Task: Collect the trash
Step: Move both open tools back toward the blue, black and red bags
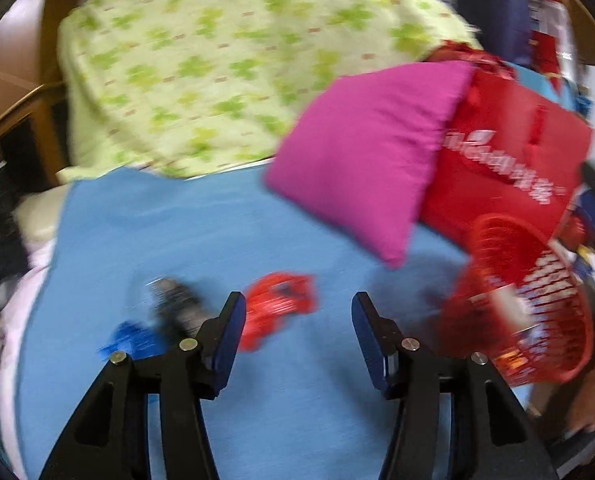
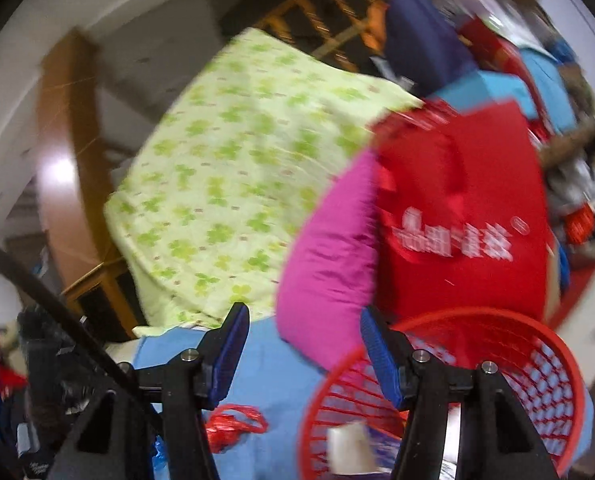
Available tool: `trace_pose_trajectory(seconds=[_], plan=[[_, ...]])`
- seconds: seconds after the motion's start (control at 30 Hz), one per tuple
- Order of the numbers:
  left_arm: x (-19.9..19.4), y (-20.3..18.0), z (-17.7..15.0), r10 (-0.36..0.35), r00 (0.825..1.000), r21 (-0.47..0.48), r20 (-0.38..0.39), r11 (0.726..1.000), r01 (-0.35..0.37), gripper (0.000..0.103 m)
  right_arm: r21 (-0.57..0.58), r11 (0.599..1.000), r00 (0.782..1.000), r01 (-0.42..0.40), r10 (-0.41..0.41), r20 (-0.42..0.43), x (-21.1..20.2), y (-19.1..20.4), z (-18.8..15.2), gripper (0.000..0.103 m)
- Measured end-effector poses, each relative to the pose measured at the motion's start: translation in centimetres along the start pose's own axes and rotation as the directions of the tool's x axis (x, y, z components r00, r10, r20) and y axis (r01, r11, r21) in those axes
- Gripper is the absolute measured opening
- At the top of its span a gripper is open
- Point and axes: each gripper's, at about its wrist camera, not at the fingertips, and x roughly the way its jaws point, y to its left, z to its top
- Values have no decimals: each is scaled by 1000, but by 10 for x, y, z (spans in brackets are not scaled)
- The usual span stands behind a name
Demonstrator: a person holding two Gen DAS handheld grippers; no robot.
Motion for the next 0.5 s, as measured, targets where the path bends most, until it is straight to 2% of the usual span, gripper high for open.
trace_pose_trajectory(seconds=[0.1, 0.23, 0.37, 0.5], plan=[[-3, 38, -17, 103, 995, -30, -8, 994, -103, 56, -81, 993, 996, -85, 86, 10, -1, 37, -10, 62], [-5, 91, -42, 194, 980, -116, -46, 973, -198, 56, -158, 974, 986, -163, 157, -53, 11, 79, -31, 62], [-1, 123, -63, 236, 968, -182, -82, 952, -247, 56, -159, 962, 967, -220, 194, -162, 33, 106, -51, 62], [10, 140, -79, 246, 963, -219, -107, 939, -265, 56, -103, 968, 940, -228, 191, -282, 60, 113, -70, 62]])
